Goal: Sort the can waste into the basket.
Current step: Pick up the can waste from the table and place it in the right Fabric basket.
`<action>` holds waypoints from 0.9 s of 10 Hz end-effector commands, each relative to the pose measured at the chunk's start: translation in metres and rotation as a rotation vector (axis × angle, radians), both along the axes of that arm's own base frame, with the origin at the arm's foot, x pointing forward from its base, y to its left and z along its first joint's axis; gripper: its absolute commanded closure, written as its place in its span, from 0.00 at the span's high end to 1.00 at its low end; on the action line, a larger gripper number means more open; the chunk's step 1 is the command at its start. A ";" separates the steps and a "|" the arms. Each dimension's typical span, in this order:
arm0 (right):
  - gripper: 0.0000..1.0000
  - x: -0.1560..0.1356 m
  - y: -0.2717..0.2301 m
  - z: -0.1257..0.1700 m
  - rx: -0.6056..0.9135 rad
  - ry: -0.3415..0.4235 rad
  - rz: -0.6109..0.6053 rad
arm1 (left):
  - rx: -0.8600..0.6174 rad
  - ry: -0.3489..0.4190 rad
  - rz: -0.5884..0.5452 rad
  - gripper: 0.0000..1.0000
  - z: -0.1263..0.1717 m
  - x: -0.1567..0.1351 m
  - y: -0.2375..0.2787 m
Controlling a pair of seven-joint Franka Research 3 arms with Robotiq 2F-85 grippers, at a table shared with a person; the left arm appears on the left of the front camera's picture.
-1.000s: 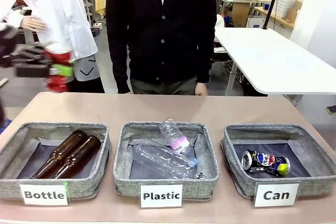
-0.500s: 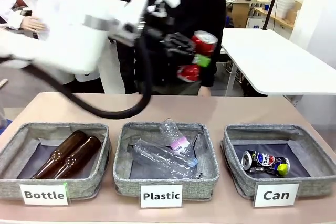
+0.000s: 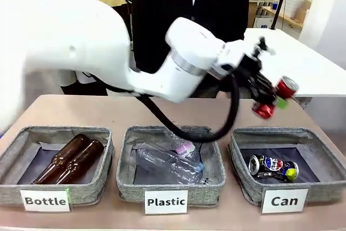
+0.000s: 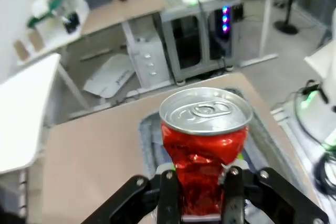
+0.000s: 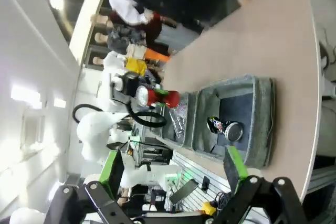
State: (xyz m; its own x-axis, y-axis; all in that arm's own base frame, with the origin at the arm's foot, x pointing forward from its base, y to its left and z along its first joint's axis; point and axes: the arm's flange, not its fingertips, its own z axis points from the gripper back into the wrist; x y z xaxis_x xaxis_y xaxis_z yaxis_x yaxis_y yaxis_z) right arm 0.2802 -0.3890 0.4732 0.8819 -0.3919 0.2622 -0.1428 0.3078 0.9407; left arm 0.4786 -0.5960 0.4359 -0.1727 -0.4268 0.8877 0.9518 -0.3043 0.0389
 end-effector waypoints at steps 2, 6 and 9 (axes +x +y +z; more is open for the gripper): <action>1.00 0.009 0.037 0.006 0.013 0.013 0.160 | 0.134 -0.056 -0.017 0.28 -0.021 -0.005 -0.041; 1.00 0.009 0.037 0.006 0.013 0.013 0.160 | 0.032 0.001 -0.029 0.28 -0.022 -0.015 -0.021; 1.00 0.009 0.037 0.006 0.013 0.013 0.160 | 0.070 0.011 -0.059 0.86 -0.034 -0.020 -0.029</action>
State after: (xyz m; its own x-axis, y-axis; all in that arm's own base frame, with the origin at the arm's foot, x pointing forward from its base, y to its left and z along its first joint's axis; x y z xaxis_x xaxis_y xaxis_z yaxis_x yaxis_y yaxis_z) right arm 0.2935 -0.3544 0.4795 0.9369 -0.2591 0.2347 -0.1649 0.2643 0.9502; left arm 0.4599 -0.6233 0.4005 -0.1896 -0.4782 0.8575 0.9387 -0.3443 0.0155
